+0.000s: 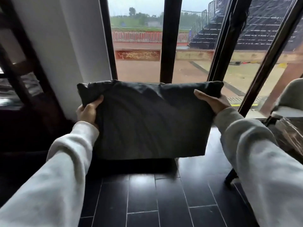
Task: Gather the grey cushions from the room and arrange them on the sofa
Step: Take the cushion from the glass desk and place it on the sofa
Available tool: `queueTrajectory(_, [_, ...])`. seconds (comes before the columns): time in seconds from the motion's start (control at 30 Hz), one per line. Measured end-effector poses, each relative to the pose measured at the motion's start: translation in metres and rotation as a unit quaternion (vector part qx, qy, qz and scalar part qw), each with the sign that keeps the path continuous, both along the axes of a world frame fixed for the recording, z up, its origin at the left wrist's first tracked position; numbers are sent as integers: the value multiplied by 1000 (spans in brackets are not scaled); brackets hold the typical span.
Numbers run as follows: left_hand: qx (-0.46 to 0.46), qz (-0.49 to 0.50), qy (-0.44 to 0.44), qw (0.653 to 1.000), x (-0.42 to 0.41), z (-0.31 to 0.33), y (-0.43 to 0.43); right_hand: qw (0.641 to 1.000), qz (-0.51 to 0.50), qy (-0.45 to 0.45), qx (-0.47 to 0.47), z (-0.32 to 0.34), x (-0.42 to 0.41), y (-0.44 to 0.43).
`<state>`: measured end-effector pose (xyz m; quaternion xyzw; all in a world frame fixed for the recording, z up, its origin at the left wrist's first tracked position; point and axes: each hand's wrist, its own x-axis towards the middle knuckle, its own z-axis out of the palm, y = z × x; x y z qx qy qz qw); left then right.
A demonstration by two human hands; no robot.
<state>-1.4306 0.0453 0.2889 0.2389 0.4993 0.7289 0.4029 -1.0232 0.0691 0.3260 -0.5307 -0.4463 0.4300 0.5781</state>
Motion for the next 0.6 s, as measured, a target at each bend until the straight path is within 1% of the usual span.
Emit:
queueTrajectory(0.1, [7,-46,38,998,-31,12,83,1000,-27,-9,-4,10,-23,72])
queueTrajectory(0.23, [18,-118,108,987,-62,30,191,996,-86,17,2,14,-34,159])
queueTrajectory(0.33, [9,-137,157,978,-69,36,263,993,-117,12,18,18,-35,223])
queueTrajectory(0.47, [-18,-144,163,976,-64,30,352,990,-135,-6,37,22,-32,313])
queueTrajectory(0.6, [-90,-144,152,974,-55,5,439,992,-111,-44,38,12,-28,408])
